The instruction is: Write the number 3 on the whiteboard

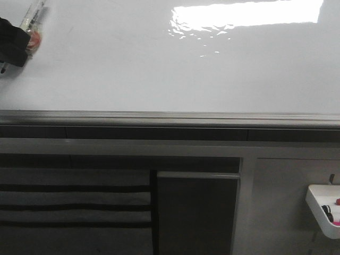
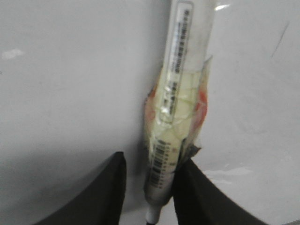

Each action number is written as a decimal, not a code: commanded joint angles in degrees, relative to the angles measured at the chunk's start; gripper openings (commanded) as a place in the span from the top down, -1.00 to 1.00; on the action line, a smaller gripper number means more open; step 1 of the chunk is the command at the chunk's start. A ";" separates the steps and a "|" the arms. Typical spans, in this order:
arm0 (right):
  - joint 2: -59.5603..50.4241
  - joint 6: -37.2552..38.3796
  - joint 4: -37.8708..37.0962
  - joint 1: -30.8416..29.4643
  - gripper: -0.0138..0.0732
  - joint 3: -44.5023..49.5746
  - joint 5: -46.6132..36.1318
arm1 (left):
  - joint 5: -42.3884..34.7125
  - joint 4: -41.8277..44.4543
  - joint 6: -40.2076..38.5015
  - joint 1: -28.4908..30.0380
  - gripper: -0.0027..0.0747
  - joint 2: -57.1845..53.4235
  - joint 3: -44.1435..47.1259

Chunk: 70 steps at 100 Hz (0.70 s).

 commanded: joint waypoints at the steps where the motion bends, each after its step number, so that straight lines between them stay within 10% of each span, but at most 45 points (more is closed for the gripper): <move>1: 0.56 -0.56 0.73 0.12 -0.51 -2.08 -4.63 | -4.42 -0.32 -0.05 -0.36 0.51 -1.54 -1.92; 44: 0.56 -0.56 0.82 0.12 -0.51 -2.08 -4.63 | -2.86 -0.32 -0.05 -0.36 0.97 -1.79 -1.92; 70: 3.34 -0.56 5.57 0.12 -0.51 -6.12 2.22 | 12.90 -0.32 1.19 -0.63 0.98 -9.17 -1.92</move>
